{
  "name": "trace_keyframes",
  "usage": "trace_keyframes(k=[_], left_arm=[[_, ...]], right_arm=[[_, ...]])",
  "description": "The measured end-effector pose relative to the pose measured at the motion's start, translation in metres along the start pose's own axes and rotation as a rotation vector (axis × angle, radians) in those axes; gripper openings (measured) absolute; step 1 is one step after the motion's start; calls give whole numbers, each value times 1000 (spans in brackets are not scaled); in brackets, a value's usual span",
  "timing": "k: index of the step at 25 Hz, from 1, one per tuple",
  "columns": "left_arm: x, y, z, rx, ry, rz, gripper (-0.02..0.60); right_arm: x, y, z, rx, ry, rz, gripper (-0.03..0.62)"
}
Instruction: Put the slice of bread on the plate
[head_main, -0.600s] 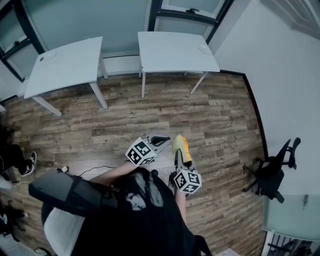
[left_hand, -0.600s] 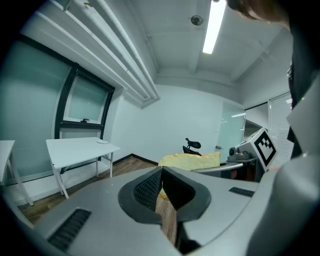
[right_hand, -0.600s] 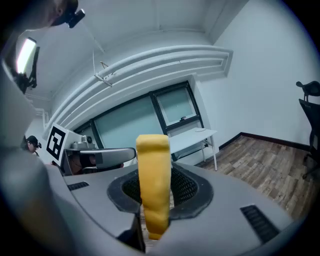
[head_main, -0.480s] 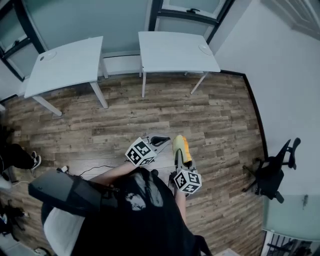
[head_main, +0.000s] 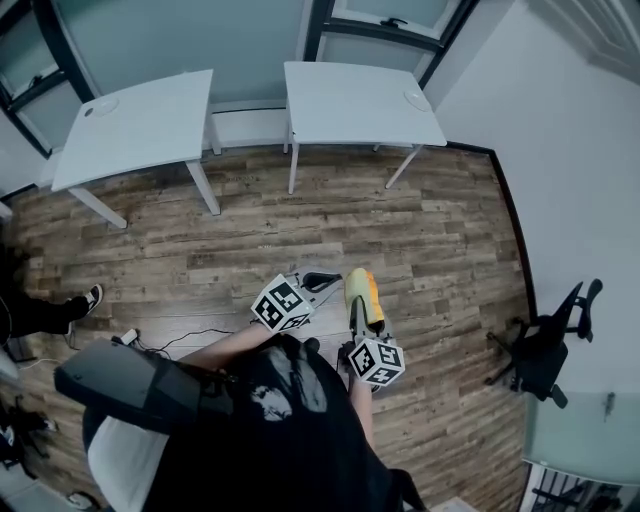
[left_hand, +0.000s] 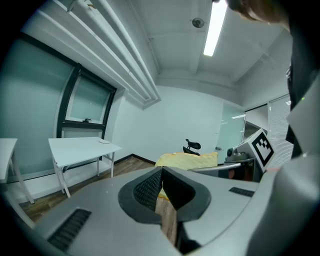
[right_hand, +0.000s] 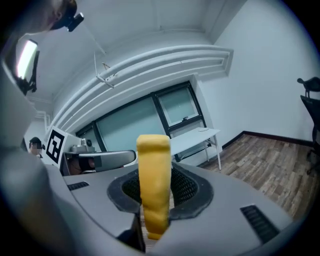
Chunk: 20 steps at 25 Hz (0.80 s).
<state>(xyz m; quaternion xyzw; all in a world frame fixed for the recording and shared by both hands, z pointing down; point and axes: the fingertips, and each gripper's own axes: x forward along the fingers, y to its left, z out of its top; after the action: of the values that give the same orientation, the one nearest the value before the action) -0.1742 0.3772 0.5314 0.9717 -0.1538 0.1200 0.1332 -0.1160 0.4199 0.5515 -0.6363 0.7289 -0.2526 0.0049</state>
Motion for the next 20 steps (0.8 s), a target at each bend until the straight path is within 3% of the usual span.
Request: trace_keyframes(k=[3, 14, 20], left_arm=[[-5, 2, -3, -3, 4, -10, 5], [-16, 17, -19, -40, 36, -102, 5], [25, 33, -18, -75, 49, -113, 5]], right_arm=[[4, 4, -1, 63, -13, 19, 89], [26, 30, -15, 90, 35, 41, 89], [50, -4, -7, 99, 61, 56, 89]])
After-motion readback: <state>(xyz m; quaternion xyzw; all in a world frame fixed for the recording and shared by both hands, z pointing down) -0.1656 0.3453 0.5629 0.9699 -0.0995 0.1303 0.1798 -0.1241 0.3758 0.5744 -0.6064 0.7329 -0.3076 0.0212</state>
